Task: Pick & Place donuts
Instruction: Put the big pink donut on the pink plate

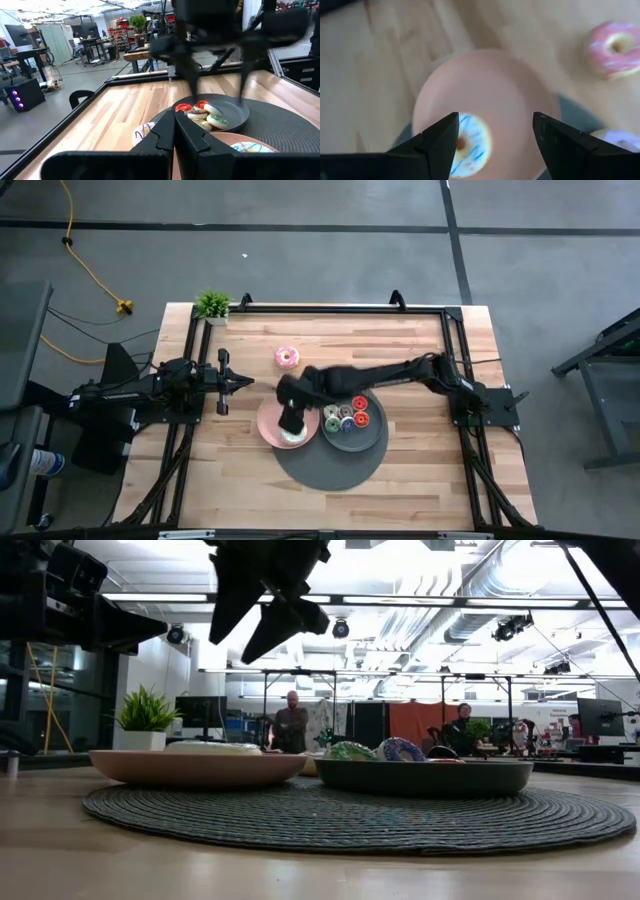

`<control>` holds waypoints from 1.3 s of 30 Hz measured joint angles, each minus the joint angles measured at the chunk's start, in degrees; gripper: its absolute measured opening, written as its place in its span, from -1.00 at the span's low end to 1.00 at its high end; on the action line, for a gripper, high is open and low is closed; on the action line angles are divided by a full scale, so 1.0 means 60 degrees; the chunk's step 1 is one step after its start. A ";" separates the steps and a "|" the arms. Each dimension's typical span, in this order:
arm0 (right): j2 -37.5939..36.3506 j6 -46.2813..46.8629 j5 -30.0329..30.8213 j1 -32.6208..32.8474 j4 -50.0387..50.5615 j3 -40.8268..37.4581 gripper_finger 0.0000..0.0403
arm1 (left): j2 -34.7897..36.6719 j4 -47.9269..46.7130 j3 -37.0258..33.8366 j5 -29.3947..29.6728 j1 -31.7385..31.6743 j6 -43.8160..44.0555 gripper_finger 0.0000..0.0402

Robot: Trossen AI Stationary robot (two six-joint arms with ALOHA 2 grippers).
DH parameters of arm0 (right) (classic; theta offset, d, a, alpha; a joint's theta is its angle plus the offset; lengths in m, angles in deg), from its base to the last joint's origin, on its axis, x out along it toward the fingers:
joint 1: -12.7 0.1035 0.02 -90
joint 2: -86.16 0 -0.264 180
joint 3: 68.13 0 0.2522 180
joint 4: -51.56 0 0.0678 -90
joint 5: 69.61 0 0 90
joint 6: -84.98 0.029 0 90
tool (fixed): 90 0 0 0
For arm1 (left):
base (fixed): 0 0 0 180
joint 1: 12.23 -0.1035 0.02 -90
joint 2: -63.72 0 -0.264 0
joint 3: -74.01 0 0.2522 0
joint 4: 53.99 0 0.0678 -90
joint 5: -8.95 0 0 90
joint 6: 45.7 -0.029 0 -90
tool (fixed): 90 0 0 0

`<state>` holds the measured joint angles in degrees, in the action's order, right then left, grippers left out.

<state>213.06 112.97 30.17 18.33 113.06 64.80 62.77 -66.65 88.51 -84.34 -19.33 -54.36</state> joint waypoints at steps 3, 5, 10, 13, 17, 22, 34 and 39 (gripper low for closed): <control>-0.0278 -0.0348 -0.0168 -0.0479 0.0068 0.0000 0.22 | 0.0001 -0.0001 0.0000 -0.0004 -0.0003 -0.0001 -1.00; -0.0478 -0.0830 -0.0189 -0.0804 0.0194 0.0000 0.22 | 0.0000 -0.0003 0.0000 -0.0004 0.0001 0.0001 -1.00; -0.0985 -0.2090 -0.0291 -0.1619 0.0649 0.0003 0.22 | 0.0000 0.0000 0.0000 0.0000 -0.0002 0.0001 -1.00; -0.1238 -0.2757 -0.0246 -0.2204 0.1073 0.0004 0.22 | 0.0000 0.0000 0.0000 -0.0003 0.0000 -0.0002 -1.00; -0.1364 -0.3377 -0.0234 -0.2919 0.1296 0.0004 0.22 | 0.0001 0.0000 0.0000 -0.0004 0.0000 0.0000 -1.00; -0.1364 -0.3771 -0.0396 -0.3617 0.1302 0.0004 0.22 | 0.0002 0.0000 0.0000 -0.0007 -0.0003 -0.0002 -1.00; -0.1238 -0.3333 -0.1807 -0.4943 0.0974 -0.0418 0.22 | 0.0001 0.0000 0.0000 -0.0013 -0.0003 -0.0002 -1.00; -0.1200 -0.2312 -0.3034 -0.5392 0.0013 -0.1473 0.22 | 0.0002 0.0000 0.0000 -0.0036 -0.0003 0.0000 -1.00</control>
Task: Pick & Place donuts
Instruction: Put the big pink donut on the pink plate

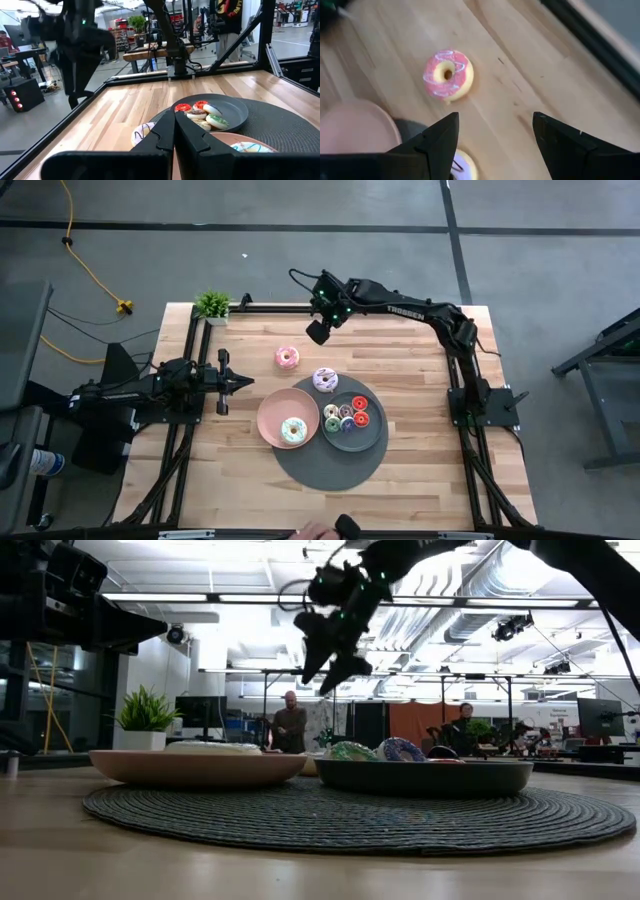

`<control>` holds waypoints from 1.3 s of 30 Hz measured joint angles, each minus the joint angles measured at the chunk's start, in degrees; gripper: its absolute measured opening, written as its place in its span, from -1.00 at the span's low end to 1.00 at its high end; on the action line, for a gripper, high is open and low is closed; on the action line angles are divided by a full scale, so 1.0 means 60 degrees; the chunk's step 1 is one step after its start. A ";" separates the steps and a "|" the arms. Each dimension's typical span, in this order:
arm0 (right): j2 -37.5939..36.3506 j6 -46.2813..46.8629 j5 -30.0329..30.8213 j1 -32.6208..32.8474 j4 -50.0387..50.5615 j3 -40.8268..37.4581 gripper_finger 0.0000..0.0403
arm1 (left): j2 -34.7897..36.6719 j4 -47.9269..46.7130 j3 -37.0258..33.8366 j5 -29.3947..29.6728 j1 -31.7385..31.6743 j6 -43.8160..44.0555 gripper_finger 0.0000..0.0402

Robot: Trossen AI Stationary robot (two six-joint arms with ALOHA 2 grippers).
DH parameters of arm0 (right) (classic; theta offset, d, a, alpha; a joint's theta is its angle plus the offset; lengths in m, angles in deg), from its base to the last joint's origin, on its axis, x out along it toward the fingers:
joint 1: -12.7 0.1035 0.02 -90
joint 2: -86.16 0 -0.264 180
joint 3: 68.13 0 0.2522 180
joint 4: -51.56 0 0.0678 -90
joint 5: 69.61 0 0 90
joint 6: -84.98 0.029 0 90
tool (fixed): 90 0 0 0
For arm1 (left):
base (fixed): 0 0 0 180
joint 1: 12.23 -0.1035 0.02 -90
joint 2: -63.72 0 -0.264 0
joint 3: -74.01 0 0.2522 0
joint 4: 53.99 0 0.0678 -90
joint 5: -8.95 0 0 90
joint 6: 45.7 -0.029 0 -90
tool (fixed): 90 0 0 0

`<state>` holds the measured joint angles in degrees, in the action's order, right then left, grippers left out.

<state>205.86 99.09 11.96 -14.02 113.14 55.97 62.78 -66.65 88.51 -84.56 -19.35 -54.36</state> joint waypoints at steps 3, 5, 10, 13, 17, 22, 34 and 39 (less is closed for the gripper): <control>0.0000 0.0975 -0.0768 -0.0185 -0.1044 -0.0791 0.22 | 0.0000 0.0000 0.0000 0.0000 0.0000 0.0002 -1.00; 0.0004 0.1794 -0.1361 -0.0258 -0.1902 -0.1298 0.22 | 0.0002 0.0000 0.0000 0.0004 0.0000 -0.0002 -1.00; 0.0004 0.3475 -0.2126 -0.0299 -0.3629 -0.2327 0.22 | 0.0002 0.0000 0.0000 0.0004 0.0000 -0.0002 -1.00; 0.0004 0.3920 -0.2120 -0.0299 -0.3870 -0.2681 0.22 | -0.0002 0.0000 0.0000 0.0004 0.0003 0.0001 -1.00; 0.0004 0.4344 -0.1965 -0.0302 -0.3798 -0.2800 0.22 | -0.0002 0.0000 0.0000 0.0004 0.0000 0.0002 -1.00; 0.0004 0.4883 -0.1937 -0.0295 -0.3784 -0.2793 0.22 | 0.0001 0.0000 0.0000 0.0004 0.0003 0.0002 -1.00; 0.1181 0.5925 -0.1936 0.0191 -0.3695 -0.1813 0.22 | 0.0002 -0.0002 0.0000 0.0033 0.0001 -0.0001 -1.00; 0.1362 0.6168 -0.1651 0.0371 -0.3634 -0.1824 0.22 | 0.0001 -0.0003 0.0000 0.0040 0.0000 0.0000 -1.00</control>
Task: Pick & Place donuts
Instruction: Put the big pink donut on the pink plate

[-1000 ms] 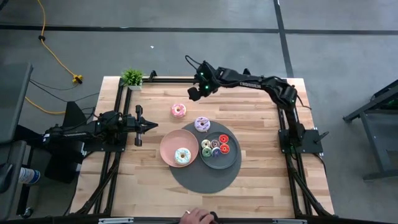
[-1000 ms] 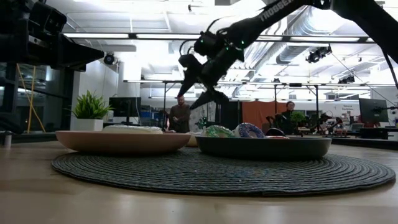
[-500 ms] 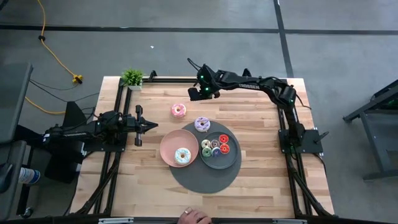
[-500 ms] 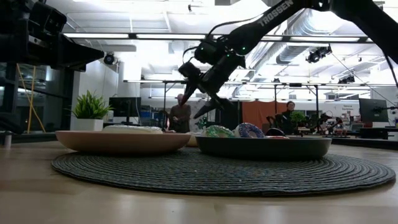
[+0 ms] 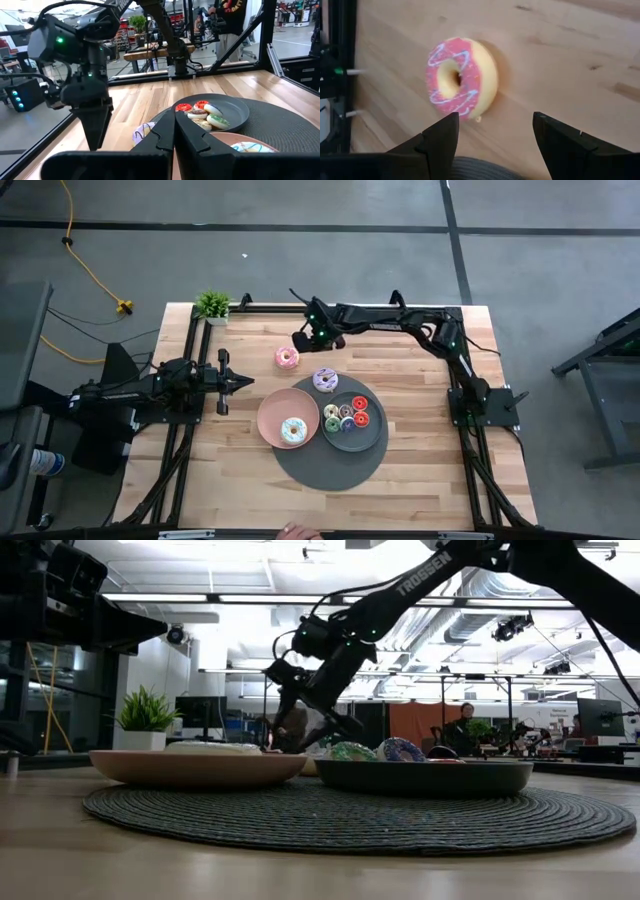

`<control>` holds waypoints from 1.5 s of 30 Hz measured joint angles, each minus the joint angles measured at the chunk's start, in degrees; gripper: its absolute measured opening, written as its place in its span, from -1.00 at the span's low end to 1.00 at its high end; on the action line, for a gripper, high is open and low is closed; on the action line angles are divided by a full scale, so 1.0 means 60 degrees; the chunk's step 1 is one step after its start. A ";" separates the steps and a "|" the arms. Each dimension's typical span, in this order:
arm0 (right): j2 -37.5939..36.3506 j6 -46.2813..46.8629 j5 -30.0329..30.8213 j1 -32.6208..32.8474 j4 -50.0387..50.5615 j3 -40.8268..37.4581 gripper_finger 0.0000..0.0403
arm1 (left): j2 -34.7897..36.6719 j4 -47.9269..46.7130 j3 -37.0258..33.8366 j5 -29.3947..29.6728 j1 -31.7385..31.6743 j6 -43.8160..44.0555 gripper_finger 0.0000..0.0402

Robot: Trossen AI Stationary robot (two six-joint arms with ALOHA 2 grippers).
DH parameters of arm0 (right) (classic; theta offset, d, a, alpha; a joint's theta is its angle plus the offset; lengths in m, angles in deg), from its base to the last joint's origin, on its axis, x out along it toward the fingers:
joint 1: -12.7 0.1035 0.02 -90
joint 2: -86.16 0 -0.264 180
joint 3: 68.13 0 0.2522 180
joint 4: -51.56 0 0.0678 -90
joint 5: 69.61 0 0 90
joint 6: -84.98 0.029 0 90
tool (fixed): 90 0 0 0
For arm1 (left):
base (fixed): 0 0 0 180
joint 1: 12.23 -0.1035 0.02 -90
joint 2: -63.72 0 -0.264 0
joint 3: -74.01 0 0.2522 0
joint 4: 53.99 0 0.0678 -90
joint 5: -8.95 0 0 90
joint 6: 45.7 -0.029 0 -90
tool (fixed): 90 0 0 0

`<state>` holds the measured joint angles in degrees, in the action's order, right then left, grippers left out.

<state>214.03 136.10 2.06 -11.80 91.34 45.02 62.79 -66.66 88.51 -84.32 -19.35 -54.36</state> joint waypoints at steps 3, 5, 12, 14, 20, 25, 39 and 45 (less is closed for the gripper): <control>0.0000 0.0230 0.0242 0.0102 -0.0050 0.0000 0.22 | 0.0001 0.0002 0.0000 -0.0007 0.0002 0.0000 -1.00; 0.0000 0.0346 0.0439 0.0164 -0.0052 0.0000 0.22 | -0.0002 -0.0001 0.0000 -0.0013 0.0000 0.0002 -1.00; 0.0000 0.0907 0.0730 0.0407 -0.0264 0.0000 0.22 | -0.0001 0.0003 0.0000 -0.0047 0.0000 -0.0002 -1.00; 0.0000 0.0971 0.0712 0.0471 -0.0341 0.0000 0.22 | -0.0003 0.0003 0.0000 -0.0051 0.0000 -0.0002 -1.00; 0.0000 0.1390 0.0820 0.0607 -0.0327 0.0000 0.22 | -0.0003 0.0003 0.0000 -0.0058 0.0000 0.0001 -1.00; 0.0000 0.2061 0.1190 0.0845 -0.0338 0.0000 0.22 | -0.0002 0.0003 0.0000 -0.0084 0.0000 0.0000 -1.00; -0.0011 0.4015 0.2421 0.1538 -0.0980 -0.0401 0.22 | 0.0001 0.0027 0.0000 -0.0313 0.0000 0.0002 -1.00; -0.0015 0.4410 0.3163 0.1670 -0.1845 -0.0860 0.22 | -0.0003 0.0025 0.0000 -0.0313 0.0001 0.0002 -1.00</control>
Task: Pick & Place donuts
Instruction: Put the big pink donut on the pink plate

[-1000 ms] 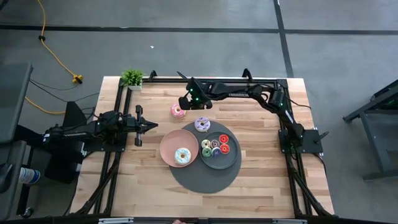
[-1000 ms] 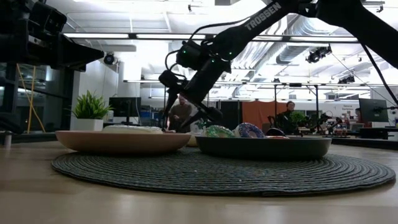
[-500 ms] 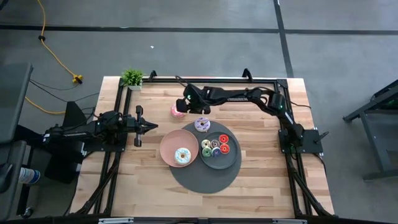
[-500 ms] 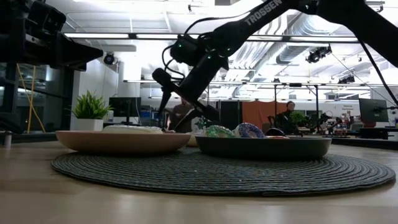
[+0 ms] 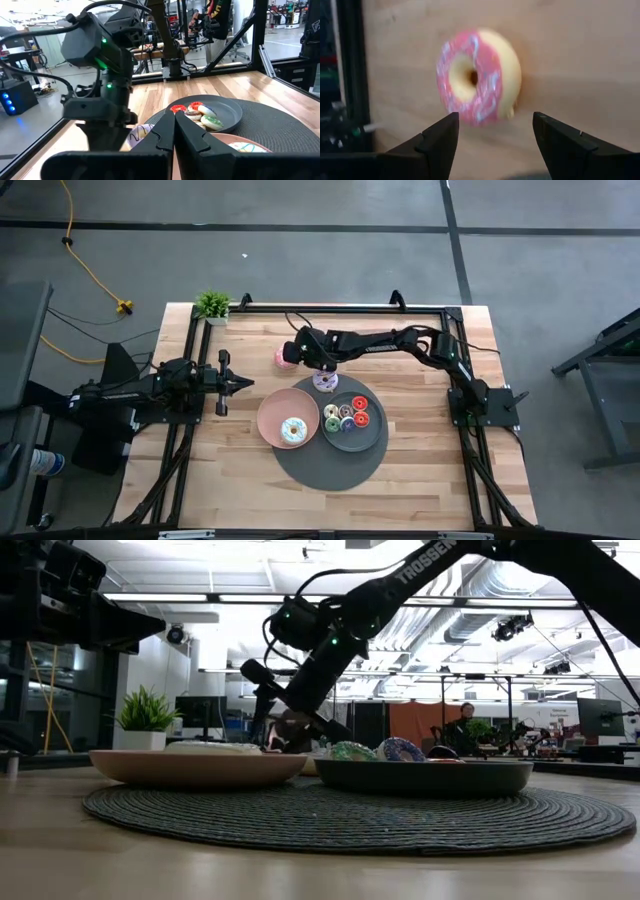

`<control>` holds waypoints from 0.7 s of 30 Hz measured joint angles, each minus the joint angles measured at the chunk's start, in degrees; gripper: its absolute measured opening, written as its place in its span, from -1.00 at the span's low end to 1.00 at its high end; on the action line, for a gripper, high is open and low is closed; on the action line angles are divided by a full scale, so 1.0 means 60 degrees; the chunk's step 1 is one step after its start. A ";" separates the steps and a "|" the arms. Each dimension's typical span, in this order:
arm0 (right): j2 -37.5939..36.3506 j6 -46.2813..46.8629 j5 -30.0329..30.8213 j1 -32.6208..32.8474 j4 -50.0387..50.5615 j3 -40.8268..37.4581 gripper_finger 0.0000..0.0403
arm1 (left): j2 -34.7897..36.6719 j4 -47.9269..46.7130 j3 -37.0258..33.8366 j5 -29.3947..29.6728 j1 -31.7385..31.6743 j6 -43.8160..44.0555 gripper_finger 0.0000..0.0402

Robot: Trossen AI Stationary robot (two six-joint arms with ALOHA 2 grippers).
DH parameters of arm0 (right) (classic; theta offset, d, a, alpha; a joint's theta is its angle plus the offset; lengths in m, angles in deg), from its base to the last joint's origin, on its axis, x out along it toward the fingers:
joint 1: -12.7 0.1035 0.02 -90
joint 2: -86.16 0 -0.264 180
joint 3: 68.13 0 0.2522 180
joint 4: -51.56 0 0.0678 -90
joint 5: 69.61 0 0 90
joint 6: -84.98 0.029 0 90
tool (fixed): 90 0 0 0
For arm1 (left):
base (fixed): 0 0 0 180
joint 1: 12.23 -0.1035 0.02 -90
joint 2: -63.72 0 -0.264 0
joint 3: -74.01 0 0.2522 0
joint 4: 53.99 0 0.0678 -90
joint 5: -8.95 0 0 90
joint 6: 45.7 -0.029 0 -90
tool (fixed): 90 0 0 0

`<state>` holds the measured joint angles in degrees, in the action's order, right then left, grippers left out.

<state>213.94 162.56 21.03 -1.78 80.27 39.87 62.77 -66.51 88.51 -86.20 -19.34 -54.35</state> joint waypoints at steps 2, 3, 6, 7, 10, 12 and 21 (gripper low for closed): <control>-0.0004 0.0002 0.0284 -0.0014 -0.0141 -0.0083 0.22 | 0.0002 0.0000 0.0000 0.0000 0.0003 0.0000 -1.00; -0.0004 0.0004 0.0433 -0.0012 -0.0132 -0.0126 0.22 | 0.0000 0.0000 0.0000 0.0004 -0.0001 0.0000 -1.00; -0.0004 0.0004 0.0728 -0.0004 -0.0207 -0.0186 0.22 | 0.0001 0.0000 0.0000 0.0004 -0.0001 0.0000 -1.00; -0.0004 0.0003 0.0730 -0.0004 -0.0283 -0.0196 0.22 | 0.0000 0.0000 0.0000 0.0004 0.0000 0.0000 -1.00; -0.0004 -0.0092 0.0632 -0.0027 -0.0200 -0.0233 0.22 | 0.0004 -0.0004 0.0000 0.0007 0.0002 0.0000 -1.00; -0.0004 -0.0207 0.0623 -0.0083 -0.0134 -0.0237 0.22 | 0.0003 -0.0004 0.0000 0.0011 0.0001 0.0000 -1.00; -0.0004 -0.0253 0.0445 -0.0279 -0.0176 -0.0237 0.22 | 0.0000 -0.0007 0.0000 0.0018 -0.0001 0.0000 -1.00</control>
<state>213.92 161.04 23.70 -3.45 79.21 38.44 62.77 -66.56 88.51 -86.09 -19.35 -54.35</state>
